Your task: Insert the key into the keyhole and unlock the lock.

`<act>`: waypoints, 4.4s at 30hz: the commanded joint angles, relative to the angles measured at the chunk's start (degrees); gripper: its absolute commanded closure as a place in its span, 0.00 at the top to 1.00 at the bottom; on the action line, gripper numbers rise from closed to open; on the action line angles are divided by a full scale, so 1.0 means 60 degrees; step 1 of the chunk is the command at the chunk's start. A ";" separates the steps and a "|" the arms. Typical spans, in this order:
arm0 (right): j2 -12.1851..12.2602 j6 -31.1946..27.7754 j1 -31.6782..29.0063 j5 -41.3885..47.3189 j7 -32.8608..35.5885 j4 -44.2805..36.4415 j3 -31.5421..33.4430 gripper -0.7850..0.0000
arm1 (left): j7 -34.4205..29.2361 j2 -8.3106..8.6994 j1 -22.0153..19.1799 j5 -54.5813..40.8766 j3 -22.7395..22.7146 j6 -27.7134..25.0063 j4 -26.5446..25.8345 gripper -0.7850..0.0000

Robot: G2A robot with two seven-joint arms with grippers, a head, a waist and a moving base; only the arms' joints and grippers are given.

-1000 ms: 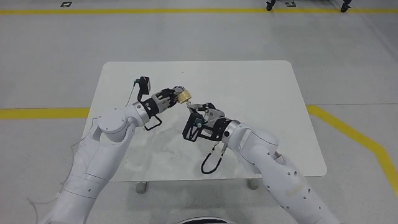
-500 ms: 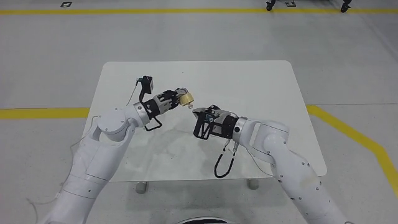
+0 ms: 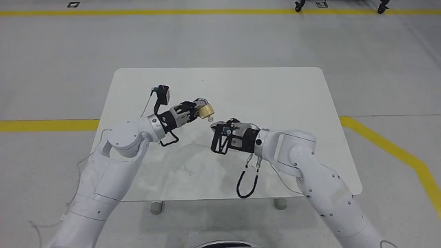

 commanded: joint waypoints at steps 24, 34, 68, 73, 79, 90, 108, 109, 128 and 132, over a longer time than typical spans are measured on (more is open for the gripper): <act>0.0131 0.0604 -0.0041 -0.0437 -0.0304 -0.0289 -0.0097 0.16 | -0.0061 0.0005 0.0115 0.0065 -0.0041 -0.0032 -0.0043 0.00; 0.0155 0.1764 -0.0330 -0.2664 -0.0873 -0.0300 -0.0777 0.23 | -0.0102 -0.0045 -0.0236 -0.0143 0.0086 0.0757 0.0232 0.00; 0.0012 0.3191 -0.0313 -0.4092 -0.0805 -0.0088 -0.1425 0.00 | -0.0095 -0.0062 -0.0298 0.0021 0.0138 0.0984 0.0120 0.00; -0.0040 0.3306 -0.0246 -0.4028 -0.0693 -0.0006 -0.1498 0.00 | -0.0115 -0.0060 -0.0265 -0.0015 0.0105 0.0911 0.0133 0.00; -0.0146 0.3572 -0.0220 -0.2508 -0.0505 0.0055 -0.1220 0.00 | -0.0119 -0.0056 -0.0198 -0.0059 0.0047 0.0713 0.0116 0.00; -0.0180 0.2813 -0.0128 0.0576 0.0173 0.0083 -0.0351 0.00 | -0.0101 -0.0045 -0.0081 0.0241 0.0040 0.0116 0.0067 0.00; -0.0081 0.2053 0.0139 0.4224 0.0859 0.0459 0.0752 0.00 | 0.0294 -0.0044 0.0205 0.0844 0.0039 -0.0698 -0.0083 0.00; -0.0076 0.2064 0.0151 0.4308 0.0861 0.0483 0.0781 0.00 | 0.0294 -0.0044 0.0209 0.0864 0.0039 -0.0708 -0.0088 0.00; 0.0146 0.2701 -0.0507 0.3914 0.0245 -0.0099 0.1857 1.00 | 0.0029 -0.0037 0.0054 0.1637 0.0260 -0.0209 -0.0172 0.00; 0.0211 0.2693 -0.0836 0.3537 -0.0049 -0.0373 0.2132 1.00 | -0.0341 -0.0047 -0.0321 0.2839 0.0833 0.0588 -0.0100 0.00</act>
